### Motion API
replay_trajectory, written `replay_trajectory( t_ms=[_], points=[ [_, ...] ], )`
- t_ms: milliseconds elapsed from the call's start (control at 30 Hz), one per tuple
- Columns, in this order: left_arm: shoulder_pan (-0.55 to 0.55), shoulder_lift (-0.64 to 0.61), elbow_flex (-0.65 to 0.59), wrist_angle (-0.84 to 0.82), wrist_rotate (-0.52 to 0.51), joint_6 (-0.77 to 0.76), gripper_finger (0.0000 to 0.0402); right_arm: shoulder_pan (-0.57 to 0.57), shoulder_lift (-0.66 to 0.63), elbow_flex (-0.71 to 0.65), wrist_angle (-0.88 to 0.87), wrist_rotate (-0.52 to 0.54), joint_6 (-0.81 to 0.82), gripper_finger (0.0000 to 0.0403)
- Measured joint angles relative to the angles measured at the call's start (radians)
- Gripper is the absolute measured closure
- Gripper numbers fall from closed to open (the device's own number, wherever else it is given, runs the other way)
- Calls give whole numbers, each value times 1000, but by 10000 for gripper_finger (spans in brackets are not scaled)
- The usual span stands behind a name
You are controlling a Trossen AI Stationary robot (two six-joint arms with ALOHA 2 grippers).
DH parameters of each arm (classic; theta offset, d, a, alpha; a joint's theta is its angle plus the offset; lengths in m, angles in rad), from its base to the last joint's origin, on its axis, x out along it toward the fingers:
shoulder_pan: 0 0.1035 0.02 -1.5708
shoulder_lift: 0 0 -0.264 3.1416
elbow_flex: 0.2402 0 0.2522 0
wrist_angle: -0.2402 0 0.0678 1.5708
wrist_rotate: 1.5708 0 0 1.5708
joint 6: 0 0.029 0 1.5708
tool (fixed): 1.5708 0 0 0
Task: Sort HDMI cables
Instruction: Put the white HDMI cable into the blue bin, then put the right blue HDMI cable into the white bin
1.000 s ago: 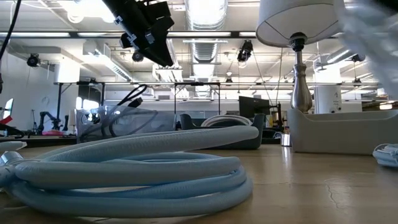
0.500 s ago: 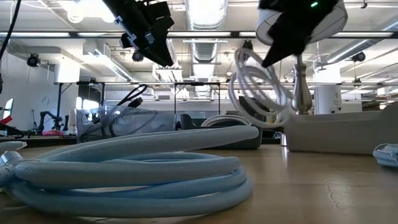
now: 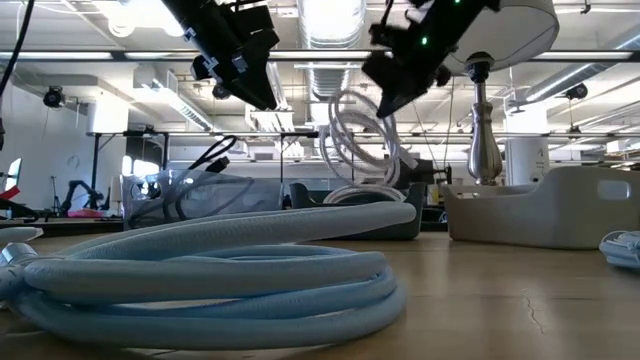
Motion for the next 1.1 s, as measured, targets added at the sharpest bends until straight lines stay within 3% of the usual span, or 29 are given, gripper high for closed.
replay_trajectory(
  t_ms=[333, 567, 967, 1100],
  points=[
    [0, 0, -1, 0, 0, -1, 250, -93, 139, -3, 7, -16, 20, 393],
    [0, 0, -1, 0, 0, -1, 250, -114, 209, 0, 7, -40, -38, 364],
    [0, 0, -1, -1, 0, -10, 250, -89, 189, 66, -9, -45, -178, 306],
    [0, 0, -1, -3, 0, -13, 250, -46, 167, 97, -57, -103, -199, 296]
  ],
)
